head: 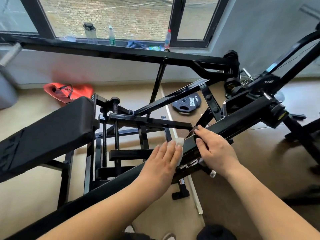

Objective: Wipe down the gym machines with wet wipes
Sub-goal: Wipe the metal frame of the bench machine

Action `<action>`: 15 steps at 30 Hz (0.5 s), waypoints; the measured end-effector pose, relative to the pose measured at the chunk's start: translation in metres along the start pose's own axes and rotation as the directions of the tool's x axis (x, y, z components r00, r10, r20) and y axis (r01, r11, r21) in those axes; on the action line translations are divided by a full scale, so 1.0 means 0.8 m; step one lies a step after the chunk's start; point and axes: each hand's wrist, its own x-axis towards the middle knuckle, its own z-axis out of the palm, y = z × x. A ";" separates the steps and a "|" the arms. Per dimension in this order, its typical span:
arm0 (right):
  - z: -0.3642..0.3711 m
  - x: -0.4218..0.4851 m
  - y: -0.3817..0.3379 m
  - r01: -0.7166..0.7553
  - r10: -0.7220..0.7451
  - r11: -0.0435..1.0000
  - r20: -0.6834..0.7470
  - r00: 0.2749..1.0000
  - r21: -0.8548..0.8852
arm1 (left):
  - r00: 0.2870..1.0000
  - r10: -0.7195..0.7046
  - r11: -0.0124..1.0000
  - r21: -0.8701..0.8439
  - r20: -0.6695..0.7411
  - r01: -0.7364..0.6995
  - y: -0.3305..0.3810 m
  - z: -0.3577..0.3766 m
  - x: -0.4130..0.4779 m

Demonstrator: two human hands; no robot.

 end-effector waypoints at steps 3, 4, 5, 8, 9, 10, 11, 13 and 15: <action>-0.006 0.009 0.024 -0.056 0.052 0.973 -0.022 0.998 -0.224 | 1.000 0.015 1.000 0.015 0.027 -0.015 -0.005 -0.001 -0.022; -0.007 0.014 0.034 -0.070 0.068 0.967 -0.017 0.998 -0.244 | 0.999 0.006 1.000 0.008 0.034 -0.006 -0.004 0.000 -0.017; -0.009 0.018 0.043 -0.054 0.049 0.972 -0.026 0.998 -0.230 | 0.999 -0.002 1.000 0.002 0.033 0.002 0.000 0.000 -0.006; -0.016 0.027 0.062 -0.002 -0.006 0.997 -0.108 0.994 -0.072 | 1.000 -0.014 0.996 -0.085 0.002 0.014 0.023 -0.010 0.052; -0.022 0.032 0.068 0.011 -0.012 1.000 -0.119 0.993 -0.010 | 1.000 -0.011 0.991 -0.133 -0.008 0.010 0.033 -0.018 0.075; -0.029 0.036 0.076 0.032 -0.027 0.999 -0.118 0.993 0.041 | 1.000 -0.004 0.986 -0.170 -0.012 0.002 0.043 -0.026 0.096; -0.037 0.042 0.086 0.060 -0.052 0.996 -0.104 0.993 0.072 | 1.000 0.000 0.983 -0.185 -0.013 -0.002 0.052 -0.033 0.114; -0.048 0.058 0.117 0.139 -0.139 0.990 -0.088 0.986 -0.011 | 1.000 0.008 0.984 -0.178 -0.014 -0.011 0.064 -0.037 0.136; -0.051 0.069 0.154 0.178 -0.199 0.963 -0.089 0.976 -0.201 | 1.000 0.003 0.986 -0.164 -0.012 -0.005 0.069 -0.034 0.139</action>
